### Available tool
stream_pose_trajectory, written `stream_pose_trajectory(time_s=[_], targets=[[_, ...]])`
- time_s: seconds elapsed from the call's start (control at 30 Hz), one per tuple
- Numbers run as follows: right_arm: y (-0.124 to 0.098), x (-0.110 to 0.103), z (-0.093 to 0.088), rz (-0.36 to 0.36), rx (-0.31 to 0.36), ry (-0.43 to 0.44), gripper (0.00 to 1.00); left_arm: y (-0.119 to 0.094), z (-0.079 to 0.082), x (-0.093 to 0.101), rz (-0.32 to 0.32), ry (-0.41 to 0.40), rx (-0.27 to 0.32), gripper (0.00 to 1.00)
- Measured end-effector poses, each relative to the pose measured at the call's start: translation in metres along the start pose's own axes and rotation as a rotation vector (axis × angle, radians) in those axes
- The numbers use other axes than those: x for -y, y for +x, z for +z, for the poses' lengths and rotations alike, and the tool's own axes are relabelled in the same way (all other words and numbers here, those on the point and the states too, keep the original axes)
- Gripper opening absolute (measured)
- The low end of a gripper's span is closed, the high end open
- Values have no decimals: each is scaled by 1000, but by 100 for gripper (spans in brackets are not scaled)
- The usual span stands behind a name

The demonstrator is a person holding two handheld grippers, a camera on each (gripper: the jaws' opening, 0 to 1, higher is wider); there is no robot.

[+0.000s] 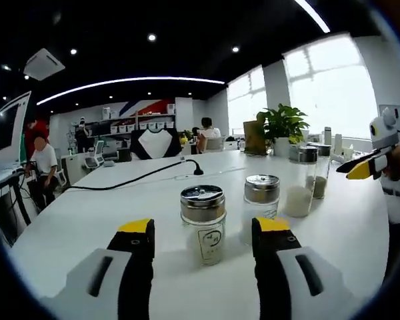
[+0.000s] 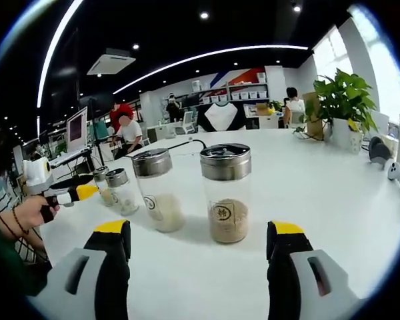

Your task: Rotate the seasoning bottle until the label or dispensing opening points toward the visible target arrow and the bottle remains upright within the marked orientation range

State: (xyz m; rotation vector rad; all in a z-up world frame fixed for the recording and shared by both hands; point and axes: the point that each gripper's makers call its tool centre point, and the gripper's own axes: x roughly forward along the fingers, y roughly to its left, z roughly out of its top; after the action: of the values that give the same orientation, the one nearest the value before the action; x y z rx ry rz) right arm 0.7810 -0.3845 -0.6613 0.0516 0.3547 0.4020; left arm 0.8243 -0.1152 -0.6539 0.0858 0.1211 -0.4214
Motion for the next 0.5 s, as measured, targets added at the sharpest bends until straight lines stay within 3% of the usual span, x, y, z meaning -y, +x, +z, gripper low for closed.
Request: stream_pose_trajectory(time_s=[0.07,0.3,0.5], targets=[[1,0,0,2,5,-1,85,-4,4,0,10,-37,23,64],[7,5,0,-25,38,5,85,-12,16,7,31,-45,62,67],[12,8,0,-41,49,4,85,-17,14,10,44,-80,66,74]])
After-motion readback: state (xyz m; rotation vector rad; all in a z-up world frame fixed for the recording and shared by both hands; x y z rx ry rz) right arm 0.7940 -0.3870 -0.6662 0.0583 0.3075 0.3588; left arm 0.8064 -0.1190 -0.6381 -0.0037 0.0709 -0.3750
